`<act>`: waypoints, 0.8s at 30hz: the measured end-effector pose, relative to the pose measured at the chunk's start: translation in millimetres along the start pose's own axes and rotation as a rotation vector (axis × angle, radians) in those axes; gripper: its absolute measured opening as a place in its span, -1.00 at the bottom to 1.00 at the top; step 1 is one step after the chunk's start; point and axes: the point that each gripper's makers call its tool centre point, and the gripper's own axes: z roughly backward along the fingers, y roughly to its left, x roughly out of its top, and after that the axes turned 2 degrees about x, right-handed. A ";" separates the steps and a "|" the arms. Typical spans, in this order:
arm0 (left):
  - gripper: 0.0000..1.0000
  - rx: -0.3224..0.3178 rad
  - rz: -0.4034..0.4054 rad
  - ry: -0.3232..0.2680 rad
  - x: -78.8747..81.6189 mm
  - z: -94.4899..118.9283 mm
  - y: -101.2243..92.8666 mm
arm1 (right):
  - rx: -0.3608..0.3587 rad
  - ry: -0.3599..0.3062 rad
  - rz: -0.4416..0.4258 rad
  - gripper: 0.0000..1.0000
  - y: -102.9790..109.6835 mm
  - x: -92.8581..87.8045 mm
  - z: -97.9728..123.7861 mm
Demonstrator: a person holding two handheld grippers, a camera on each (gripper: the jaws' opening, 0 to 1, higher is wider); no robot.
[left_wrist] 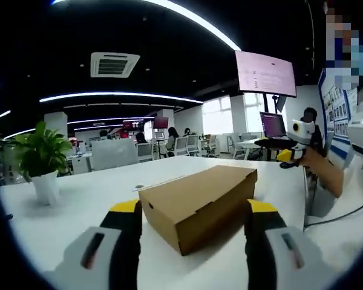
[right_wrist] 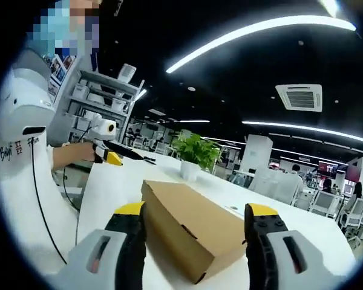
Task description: Operate the shoe box by opening the lid, removing the specified soft item, and placing it in the target area until the item is outside and the box remains undamaged.
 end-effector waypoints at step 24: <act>0.37 0.032 -0.409 -0.044 10.2 3.2 -14.7 | 0.018 0.021 0.335 0.31 24.0 12.0 3.8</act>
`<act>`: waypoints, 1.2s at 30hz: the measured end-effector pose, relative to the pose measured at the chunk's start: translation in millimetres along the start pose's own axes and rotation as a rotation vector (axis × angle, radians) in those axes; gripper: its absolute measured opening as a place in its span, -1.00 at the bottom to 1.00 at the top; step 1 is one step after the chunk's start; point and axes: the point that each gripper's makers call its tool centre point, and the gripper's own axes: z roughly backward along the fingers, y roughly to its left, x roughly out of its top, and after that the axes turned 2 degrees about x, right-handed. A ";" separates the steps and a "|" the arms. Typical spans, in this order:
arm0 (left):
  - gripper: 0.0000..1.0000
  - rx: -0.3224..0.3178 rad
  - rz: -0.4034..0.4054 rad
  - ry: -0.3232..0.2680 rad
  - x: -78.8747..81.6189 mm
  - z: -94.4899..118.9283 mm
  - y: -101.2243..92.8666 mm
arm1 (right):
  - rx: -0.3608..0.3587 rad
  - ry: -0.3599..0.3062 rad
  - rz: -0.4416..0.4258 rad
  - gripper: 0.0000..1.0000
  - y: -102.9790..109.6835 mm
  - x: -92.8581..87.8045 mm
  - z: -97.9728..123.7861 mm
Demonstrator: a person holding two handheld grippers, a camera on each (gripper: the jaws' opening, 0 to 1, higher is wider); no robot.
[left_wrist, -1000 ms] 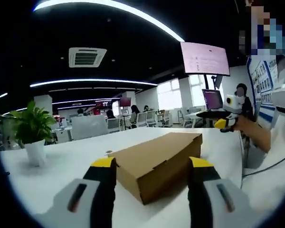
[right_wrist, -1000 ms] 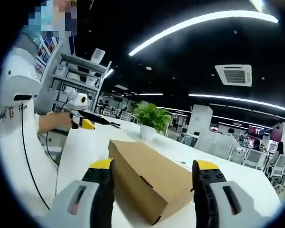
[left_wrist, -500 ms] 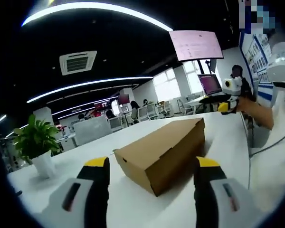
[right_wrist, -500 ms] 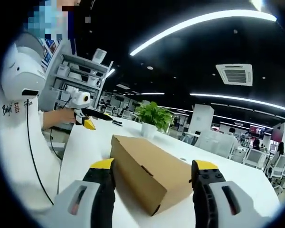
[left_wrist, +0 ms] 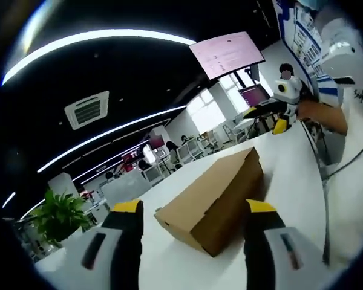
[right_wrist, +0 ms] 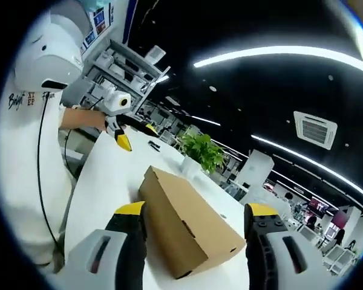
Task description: Operate the shoe box by opening the lid, removing the specified soft item, and placing it in the target area until the item is outside and the box remains undamaged.
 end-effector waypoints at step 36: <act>0.26 0.077 -0.291 0.152 -27.4 -23.1 -11.5 | -0.059 0.133 0.298 0.12 9.6 -10.8 -31.8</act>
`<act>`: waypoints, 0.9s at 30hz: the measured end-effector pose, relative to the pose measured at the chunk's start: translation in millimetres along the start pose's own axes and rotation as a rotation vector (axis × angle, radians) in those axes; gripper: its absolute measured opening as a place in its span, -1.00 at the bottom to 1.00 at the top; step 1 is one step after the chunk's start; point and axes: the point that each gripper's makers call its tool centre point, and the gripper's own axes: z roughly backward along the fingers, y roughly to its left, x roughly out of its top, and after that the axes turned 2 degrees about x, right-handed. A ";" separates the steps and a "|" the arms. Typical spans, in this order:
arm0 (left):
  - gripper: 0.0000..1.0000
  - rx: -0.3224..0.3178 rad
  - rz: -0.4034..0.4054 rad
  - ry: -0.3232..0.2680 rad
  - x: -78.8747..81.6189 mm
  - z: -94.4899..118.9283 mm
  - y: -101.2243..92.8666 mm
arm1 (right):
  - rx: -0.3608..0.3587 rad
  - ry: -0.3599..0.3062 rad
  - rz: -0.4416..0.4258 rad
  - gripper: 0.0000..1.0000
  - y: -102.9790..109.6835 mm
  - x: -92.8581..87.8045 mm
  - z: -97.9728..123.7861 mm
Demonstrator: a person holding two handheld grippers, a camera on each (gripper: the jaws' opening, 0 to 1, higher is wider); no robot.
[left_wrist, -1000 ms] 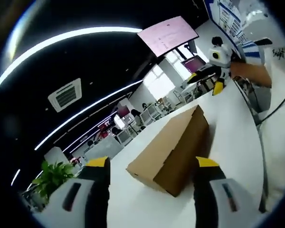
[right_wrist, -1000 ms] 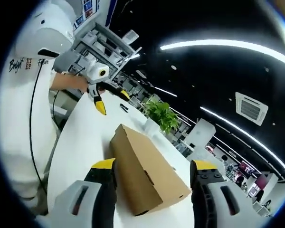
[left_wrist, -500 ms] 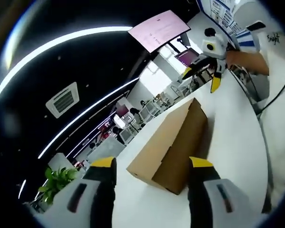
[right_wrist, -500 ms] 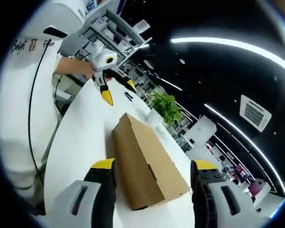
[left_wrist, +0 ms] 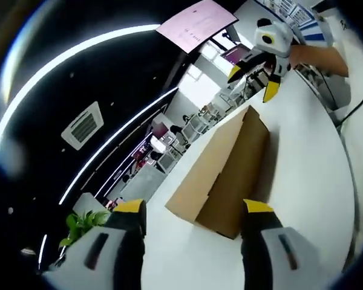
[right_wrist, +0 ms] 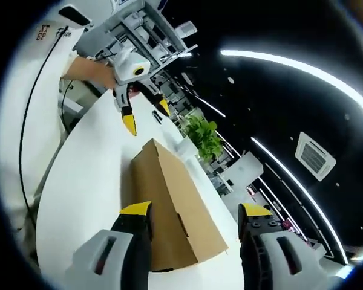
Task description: Operate the shoe box by opening the lid, removing the specified soft item, and placing it in the target area until the item is outside and the box remains undamaged.
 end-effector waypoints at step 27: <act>0.15 -0.012 -0.091 -0.041 10.1 -11.8 -12.3 | 0.032 0.096 0.025 0.09 16.1 -28.3 -6.5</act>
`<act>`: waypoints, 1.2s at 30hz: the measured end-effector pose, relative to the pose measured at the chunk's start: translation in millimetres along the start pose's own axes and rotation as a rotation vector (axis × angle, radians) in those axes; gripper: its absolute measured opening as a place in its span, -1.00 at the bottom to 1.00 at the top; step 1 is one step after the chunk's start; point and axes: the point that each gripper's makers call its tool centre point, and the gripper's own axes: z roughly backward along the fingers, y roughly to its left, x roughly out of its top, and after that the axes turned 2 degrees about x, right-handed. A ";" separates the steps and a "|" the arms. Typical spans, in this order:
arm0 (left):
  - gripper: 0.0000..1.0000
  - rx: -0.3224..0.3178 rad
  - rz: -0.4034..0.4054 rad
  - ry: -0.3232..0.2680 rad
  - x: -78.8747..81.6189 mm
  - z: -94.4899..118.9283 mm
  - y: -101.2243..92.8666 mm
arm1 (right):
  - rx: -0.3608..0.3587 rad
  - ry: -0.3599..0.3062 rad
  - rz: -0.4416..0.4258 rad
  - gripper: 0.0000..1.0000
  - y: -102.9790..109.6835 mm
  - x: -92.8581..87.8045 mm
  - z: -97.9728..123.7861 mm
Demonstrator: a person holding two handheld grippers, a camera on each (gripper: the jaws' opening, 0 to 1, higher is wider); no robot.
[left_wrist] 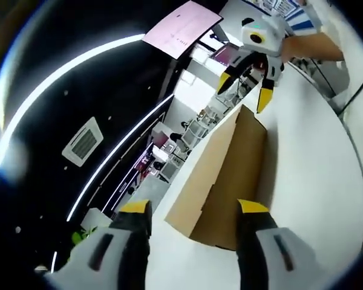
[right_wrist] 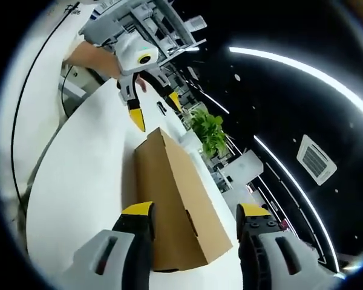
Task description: Operate the shoe box by opening the lid, removing the specified soft item, and placing it in the target area until the item is outside and the box remains undamaged.
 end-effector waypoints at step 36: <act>-0.06 0.020 -0.241 0.123 -29.8 -10.1 -6.7 | -0.034 0.135 0.205 -0.11 1.6 -35.4 -3.7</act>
